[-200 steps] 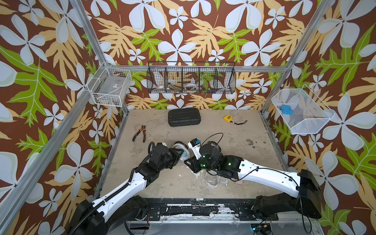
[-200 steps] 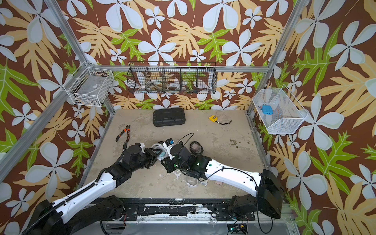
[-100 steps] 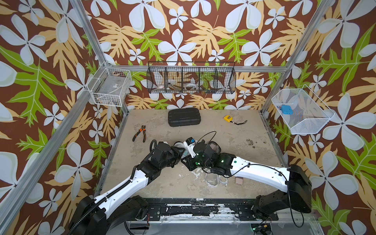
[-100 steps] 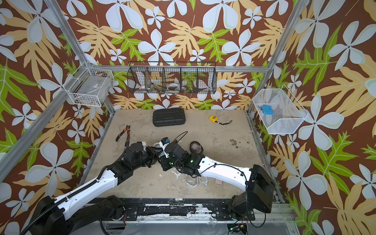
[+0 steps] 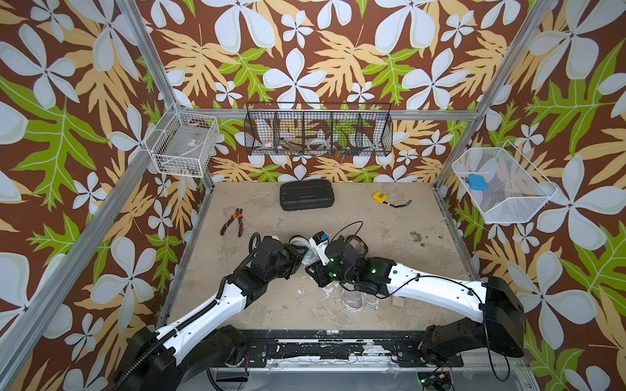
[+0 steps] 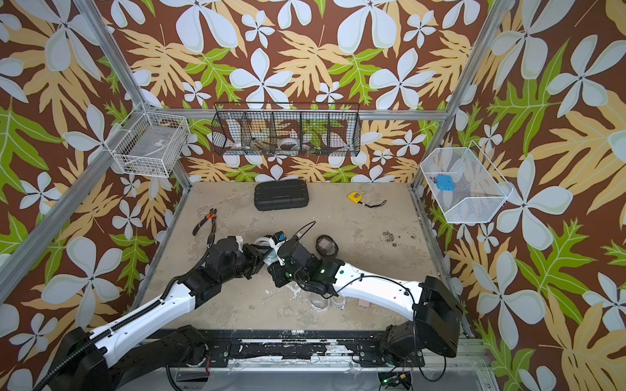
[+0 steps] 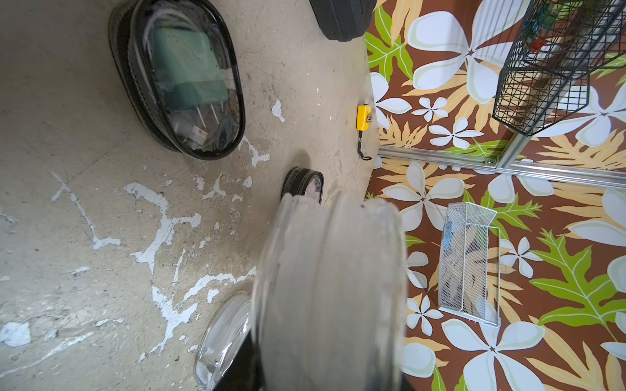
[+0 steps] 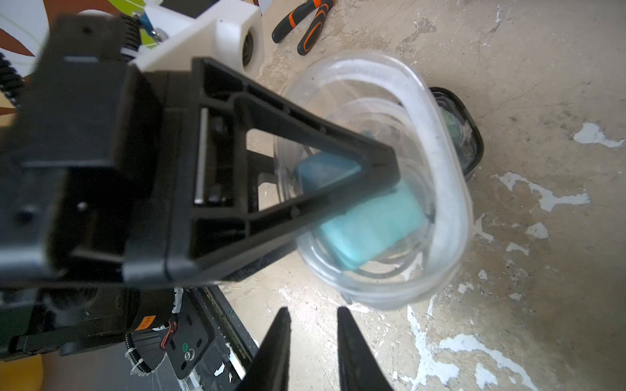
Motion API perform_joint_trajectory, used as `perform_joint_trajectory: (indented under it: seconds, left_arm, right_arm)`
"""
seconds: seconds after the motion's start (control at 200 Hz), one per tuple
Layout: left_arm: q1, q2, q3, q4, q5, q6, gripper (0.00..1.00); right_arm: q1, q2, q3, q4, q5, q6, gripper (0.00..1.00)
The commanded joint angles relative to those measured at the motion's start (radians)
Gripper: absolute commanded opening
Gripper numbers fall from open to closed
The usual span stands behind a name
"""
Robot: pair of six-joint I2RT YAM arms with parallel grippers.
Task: Pack away charging kits
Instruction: Zip the zipper on the storage bag.
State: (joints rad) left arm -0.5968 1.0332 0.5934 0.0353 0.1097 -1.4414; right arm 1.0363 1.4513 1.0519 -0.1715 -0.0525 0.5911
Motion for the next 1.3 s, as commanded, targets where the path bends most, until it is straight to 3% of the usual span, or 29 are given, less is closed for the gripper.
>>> perform_joint_trajectory:
  seconds: [0.0, 0.591, 0.756, 0.906, 1.296]
  left_arm:
    - [-0.001, 0.000, 0.004, 0.023, 0.001, -0.014, 0.00]
    - [0.000, -0.004, 0.010, 0.030, 0.020, -0.001, 0.00]
    - [0.000, -0.003, 0.011, 0.034, 0.016, 0.000, 0.00]
    - [-0.001, 0.002, 0.013, 0.042, 0.025, 0.006, 0.00]
    - [-0.001, -0.002, 0.009, 0.050, 0.030, 0.011, 0.00]
  right_arm:
    - [-0.002, -0.017, -0.003, 0.017, 0.031, -0.003, 0.28]
    - [-0.019, 0.090, 0.086, -0.027, 0.060, -0.032, 0.22]
    - [-0.019, 0.076, 0.065, -0.035, 0.081, -0.015, 0.24]
    - [-0.024, 0.067, 0.038, 0.006, 0.060, -0.011, 0.27]
    - [-0.024, 0.103, 0.077, 0.053, 0.017, -0.016, 0.22]
